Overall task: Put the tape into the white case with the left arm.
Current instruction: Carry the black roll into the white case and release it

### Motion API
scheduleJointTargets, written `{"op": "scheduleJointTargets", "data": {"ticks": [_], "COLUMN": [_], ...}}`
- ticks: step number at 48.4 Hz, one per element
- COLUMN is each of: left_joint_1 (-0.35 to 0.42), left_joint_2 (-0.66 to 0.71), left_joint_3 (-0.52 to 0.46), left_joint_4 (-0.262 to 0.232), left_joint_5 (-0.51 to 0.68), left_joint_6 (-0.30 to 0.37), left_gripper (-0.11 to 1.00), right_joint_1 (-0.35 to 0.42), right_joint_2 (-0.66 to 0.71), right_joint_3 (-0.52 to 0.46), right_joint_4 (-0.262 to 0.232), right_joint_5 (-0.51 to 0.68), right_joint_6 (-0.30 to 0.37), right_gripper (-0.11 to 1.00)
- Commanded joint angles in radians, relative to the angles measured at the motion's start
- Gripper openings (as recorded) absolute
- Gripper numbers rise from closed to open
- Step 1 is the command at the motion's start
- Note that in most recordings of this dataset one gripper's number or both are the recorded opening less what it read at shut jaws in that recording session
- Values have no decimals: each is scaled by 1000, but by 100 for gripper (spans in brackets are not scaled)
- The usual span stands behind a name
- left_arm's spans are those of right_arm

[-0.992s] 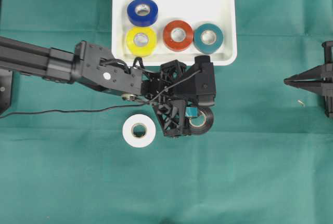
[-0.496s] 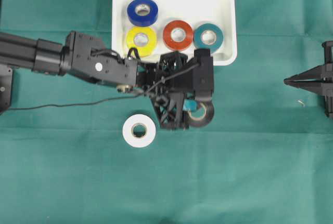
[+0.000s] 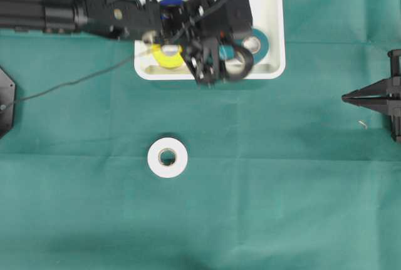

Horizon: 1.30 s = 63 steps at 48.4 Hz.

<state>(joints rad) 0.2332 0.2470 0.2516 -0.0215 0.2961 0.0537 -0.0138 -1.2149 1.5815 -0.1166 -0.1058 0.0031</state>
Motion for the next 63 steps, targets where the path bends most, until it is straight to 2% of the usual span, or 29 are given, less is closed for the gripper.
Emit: {"op": "scheduleJointTargets", "data": {"ticks": [1, 25, 60, 63], "left_joint_1": [40, 198, 199, 195], "left_joint_2": [-44, -32, -29, -29], "left_joint_3": [-8, 23, 32, 35], "left_joint_4": [2, 2, 2, 2], "left_joint_5": [-5, -14, -44, -46], "left_joint_6": [15, 34, 31, 31], "left_gripper": [25, 25, 26, 38], "right_joint_1": [0, 0, 0, 0], "right_joint_2": [6, 6, 6, 6], "right_joint_3": [-11, -9, -9, -9], "right_joint_4": [-2, -2, -3, -3], "right_joint_5": [-11, -12, -14, -15], "right_joint_6": [0, 0, 0, 0], "right_gripper": [-9, -9, -9, -9]}}
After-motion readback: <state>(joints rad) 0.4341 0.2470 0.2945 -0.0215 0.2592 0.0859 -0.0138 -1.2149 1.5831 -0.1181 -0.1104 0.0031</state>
